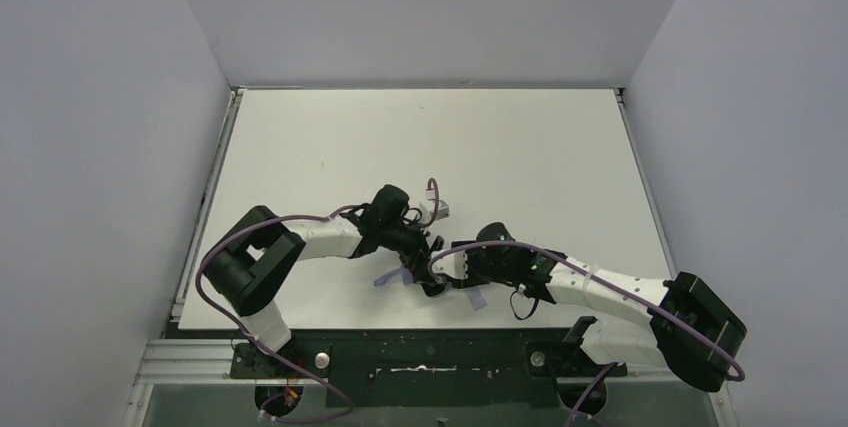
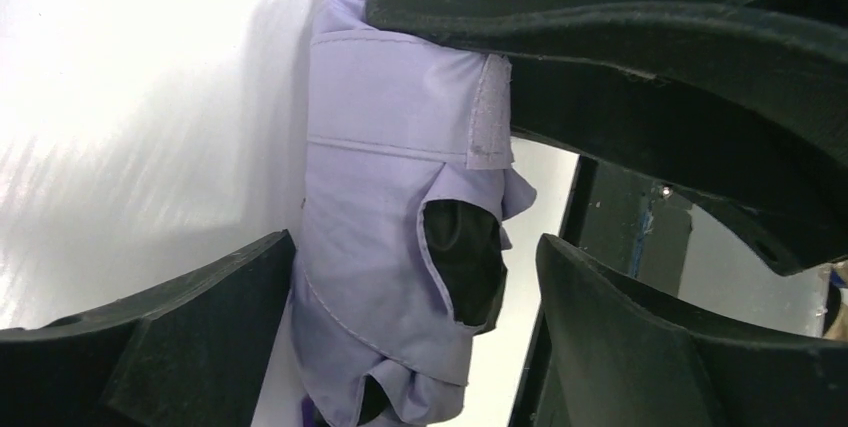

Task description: Put away the umbrella

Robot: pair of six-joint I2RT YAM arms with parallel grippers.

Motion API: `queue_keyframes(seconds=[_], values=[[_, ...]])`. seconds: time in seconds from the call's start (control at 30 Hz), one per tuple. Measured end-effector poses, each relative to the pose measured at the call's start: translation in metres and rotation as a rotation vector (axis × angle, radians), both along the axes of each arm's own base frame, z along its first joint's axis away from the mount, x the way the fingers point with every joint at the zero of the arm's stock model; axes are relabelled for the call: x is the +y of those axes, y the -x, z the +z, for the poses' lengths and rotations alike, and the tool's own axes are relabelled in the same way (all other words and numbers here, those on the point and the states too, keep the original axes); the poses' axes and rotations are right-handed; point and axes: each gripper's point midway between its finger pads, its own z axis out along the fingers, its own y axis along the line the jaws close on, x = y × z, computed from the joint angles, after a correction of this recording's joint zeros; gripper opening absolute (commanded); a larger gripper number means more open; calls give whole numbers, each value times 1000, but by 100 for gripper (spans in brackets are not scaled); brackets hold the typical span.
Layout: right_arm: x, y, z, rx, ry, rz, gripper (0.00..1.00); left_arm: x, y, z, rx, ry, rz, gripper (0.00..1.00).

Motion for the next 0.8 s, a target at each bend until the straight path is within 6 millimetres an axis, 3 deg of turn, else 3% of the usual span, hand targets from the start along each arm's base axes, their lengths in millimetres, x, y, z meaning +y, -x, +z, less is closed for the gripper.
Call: queue_keyframes(seconds=[0.13,0.23,0.4,0.53,0.63,0.8], values=[[0,0,0,-1,-2,-3,28,-1,-1,-4,3,-4,5,63],[0,0,0,-2,-2,-3,30,-1,-2,-7,6,-10,7,56],[1,-1,0,-4,-10,-11,52,0,-2,-9,3,-21,0,36],[-1,-1,3,6,-26,-42,70,-1,-4,-10,8,-40,-13,27],[-2,-1,16,-2,-66,-78,78,-1,-5,-10,11,-53,-17,22],[-6,-6,68,-42,-247,-214,79,1,-6,-11,-5,-88,-1,14]])
